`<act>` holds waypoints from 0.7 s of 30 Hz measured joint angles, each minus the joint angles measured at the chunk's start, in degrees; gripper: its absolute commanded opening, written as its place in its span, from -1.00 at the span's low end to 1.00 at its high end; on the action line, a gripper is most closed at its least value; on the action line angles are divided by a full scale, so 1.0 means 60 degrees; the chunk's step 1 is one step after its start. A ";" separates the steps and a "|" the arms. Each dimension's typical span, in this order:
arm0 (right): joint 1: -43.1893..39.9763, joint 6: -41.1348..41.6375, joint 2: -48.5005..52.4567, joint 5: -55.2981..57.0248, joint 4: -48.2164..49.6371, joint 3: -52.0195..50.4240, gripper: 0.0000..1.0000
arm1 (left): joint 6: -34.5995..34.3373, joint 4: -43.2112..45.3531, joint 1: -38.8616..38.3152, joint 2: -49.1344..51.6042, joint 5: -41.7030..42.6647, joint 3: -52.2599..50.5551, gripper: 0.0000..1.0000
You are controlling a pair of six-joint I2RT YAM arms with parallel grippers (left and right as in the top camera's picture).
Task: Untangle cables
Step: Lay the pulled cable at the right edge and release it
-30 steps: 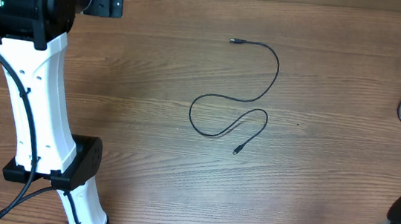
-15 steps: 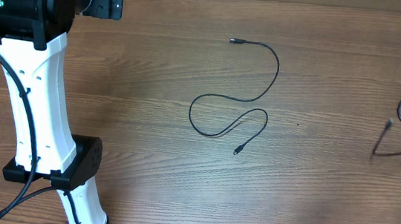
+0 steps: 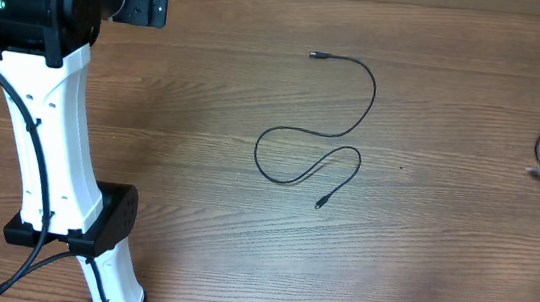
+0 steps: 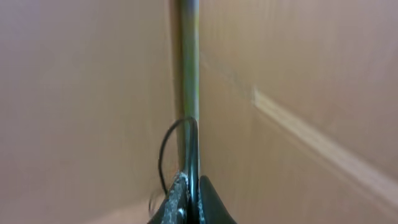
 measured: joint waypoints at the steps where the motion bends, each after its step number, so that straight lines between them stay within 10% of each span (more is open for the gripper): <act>1: 0.0025 0.0025 -0.0109 0.0135 0.0000 0.0098 -0.93 | 0.0000 -0.0004 0.0000 0.0000 0.0004 0.0000 0.78; 10: -0.0189 -0.0379 -0.0095 0.1027 -0.1563 -0.0474 -0.92 | 0.0000 -0.0018 0.0000 0.0000 0.0004 0.0000 0.78; 21: -0.0477 -0.1100 0.1133 0.1322 -0.0597 -0.5005 -0.92 | 0.0000 -0.0022 0.0000 0.0000 0.0004 0.0000 0.78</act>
